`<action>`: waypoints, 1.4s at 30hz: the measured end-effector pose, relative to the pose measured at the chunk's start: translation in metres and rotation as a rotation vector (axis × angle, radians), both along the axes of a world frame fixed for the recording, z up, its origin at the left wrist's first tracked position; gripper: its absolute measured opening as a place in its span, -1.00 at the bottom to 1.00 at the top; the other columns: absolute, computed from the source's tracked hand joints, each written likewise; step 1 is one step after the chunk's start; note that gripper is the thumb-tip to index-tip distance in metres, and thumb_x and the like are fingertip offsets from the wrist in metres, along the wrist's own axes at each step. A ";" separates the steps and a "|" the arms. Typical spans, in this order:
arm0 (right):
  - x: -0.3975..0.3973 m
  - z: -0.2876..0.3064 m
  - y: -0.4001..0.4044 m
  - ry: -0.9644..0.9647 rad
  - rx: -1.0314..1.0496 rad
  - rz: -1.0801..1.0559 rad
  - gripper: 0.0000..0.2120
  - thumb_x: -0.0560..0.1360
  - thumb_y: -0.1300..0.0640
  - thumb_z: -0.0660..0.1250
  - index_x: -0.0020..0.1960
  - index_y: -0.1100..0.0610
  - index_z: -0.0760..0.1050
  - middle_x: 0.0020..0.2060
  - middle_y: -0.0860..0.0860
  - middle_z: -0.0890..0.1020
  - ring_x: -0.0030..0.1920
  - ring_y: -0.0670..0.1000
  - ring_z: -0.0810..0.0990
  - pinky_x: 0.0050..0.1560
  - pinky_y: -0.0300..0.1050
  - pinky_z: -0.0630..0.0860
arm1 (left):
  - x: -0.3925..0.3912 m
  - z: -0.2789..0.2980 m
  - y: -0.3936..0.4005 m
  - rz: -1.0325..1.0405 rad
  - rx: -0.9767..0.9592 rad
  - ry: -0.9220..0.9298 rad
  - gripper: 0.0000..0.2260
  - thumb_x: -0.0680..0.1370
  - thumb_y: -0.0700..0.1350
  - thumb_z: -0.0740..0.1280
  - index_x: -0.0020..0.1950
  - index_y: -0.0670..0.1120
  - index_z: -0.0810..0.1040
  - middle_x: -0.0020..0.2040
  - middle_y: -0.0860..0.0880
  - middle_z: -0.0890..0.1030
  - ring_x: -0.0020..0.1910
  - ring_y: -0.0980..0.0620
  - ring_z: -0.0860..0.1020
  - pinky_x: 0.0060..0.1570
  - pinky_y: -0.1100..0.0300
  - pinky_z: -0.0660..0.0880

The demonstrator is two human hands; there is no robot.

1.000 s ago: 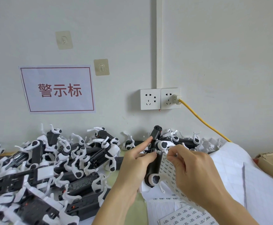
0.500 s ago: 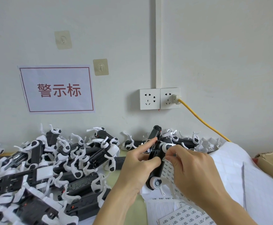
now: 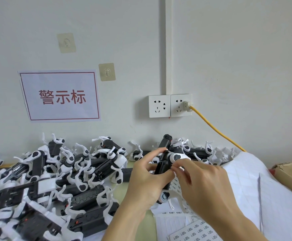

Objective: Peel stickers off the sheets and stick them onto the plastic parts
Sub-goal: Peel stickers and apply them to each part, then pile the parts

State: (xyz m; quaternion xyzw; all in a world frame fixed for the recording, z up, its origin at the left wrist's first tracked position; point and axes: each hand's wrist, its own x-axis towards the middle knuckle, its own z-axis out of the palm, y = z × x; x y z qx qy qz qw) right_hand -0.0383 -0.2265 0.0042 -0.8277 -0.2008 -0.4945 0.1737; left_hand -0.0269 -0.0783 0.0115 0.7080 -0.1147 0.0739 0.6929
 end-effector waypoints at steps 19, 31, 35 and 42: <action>-0.016 0.010 -0.007 0.175 0.128 0.218 -0.63 0.40 0.14 0.18 0.06 -0.02 0.69 -0.53 -0.17 0.36 -0.52 -0.09 0.31 -0.49 -0.29 0.28 | 0.000 0.000 0.001 -0.011 -0.073 0.089 -0.50 0.29 -0.08 0.48 0.17 0.33 0.60 -0.15 -0.06 0.73 -0.18 -0.04 0.71 -0.14 0.16 0.61; -0.013 0.008 -0.005 0.288 0.019 0.196 -0.47 0.38 0.21 0.16 0.24 -0.09 0.64 -0.56 -0.10 0.18 -0.51 -0.03 0.20 -0.49 -0.35 0.09 | 0.004 0.003 0.003 -0.073 -0.306 0.135 -0.51 0.33 -0.29 0.43 0.16 0.16 0.67 -0.20 -0.21 0.68 -0.23 -0.13 0.61 -0.09 0.03 0.51; -0.010 0.004 -0.005 0.307 0.025 0.254 -0.46 0.37 0.27 0.20 0.25 -0.06 0.63 -0.55 -0.09 0.25 -0.50 0.01 0.28 -0.47 -0.33 0.15 | 0.005 0.001 0.006 -0.083 -0.348 0.153 -0.58 0.48 -0.37 0.36 0.06 0.16 0.70 -0.15 -0.21 0.70 -0.26 -0.11 0.63 -0.21 0.12 0.56; 0.000 -0.004 -0.009 0.092 0.331 0.269 -0.67 0.47 0.13 0.13 0.01 0.02 0.66 -0.41 -0.25 0.46 -0.43 -0.09 0.44 -0.44 -0.27 0.34 | 0.008 -0.005 0.002 0.141 -0.154 -0.005 -0.62 0.37 -0.01 0.59 0.09 0.30 0.60 -0.14 -0.07 0.72 -0.16 -0.09 0.71 -0.04 -0.01 0.63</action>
